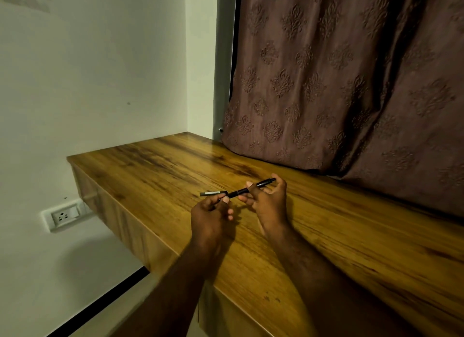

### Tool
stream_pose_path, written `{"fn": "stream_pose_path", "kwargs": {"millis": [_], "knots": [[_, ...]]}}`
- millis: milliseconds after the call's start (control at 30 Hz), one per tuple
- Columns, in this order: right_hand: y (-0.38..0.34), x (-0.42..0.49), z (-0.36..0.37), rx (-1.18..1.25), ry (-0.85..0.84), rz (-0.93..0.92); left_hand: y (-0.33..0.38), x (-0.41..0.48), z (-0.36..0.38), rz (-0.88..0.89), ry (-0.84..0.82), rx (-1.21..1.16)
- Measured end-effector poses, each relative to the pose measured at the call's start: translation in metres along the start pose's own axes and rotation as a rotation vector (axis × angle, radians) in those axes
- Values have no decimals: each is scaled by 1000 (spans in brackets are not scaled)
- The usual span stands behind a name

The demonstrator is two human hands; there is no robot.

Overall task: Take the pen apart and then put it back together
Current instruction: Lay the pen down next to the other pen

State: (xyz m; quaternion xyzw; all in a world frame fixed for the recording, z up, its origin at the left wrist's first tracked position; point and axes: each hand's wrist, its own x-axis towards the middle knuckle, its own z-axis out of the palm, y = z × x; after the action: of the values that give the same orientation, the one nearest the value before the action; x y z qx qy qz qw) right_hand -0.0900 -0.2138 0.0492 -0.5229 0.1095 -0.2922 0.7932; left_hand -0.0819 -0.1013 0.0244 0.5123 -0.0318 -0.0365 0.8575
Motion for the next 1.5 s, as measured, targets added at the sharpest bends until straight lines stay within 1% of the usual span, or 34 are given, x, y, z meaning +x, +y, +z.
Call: {"fn": "stream_pose_path", "kwargs": {"millis": [100,200,233,300,367,467,567,667,767,833,900,967,1133,1333,1400,1500], "knots": [[6,2,0,8,-63,47,8,6,-11,-18,-86,34],[8,8,-5,-46,-181,101,22,18,-32,-17,-152,157],[8,11,-9,-92,-220,113,27,26,-42,2,-165,247],[10,18,-17,-251,-303,106,33,42,-62,97,-177,500],[14,25,-24,-442,-389,47,38,55,-74,187,-181,708],[21,32,-25,-681,-462,-43,38,67,-85,286,-201,931],[26,37,-23,-824,-500,-84,35,76,-91,382,-190,1028],[31,45,-21,-943,-464,-145,32,84,-91,453,-190,1106],[34,54,-16,-1013,-429,-203,30,88,-87,520,-205,1210],[36,58,-12,-1056,-436,-214,27,90,-87,572,-167,1276],[38,62,-9,-1095,-447,-225,25,91,-88,553,-110,1274],[39,66,-8,-1102,-445,-236,24,93,-87,486,-75,1234],[42,72,-9,-1127,-438,-267,25,95,-87,403,-55,1122],[40,68,-8,-1173,-431,-274,23,92,-82,377,-13,1118],[40,68,-8,-1176,-430,-269,23,93,-81,350,-10,1156],[41,70,-7,-1182,-429,-270,24,96,-82,373,16,1217]]}}
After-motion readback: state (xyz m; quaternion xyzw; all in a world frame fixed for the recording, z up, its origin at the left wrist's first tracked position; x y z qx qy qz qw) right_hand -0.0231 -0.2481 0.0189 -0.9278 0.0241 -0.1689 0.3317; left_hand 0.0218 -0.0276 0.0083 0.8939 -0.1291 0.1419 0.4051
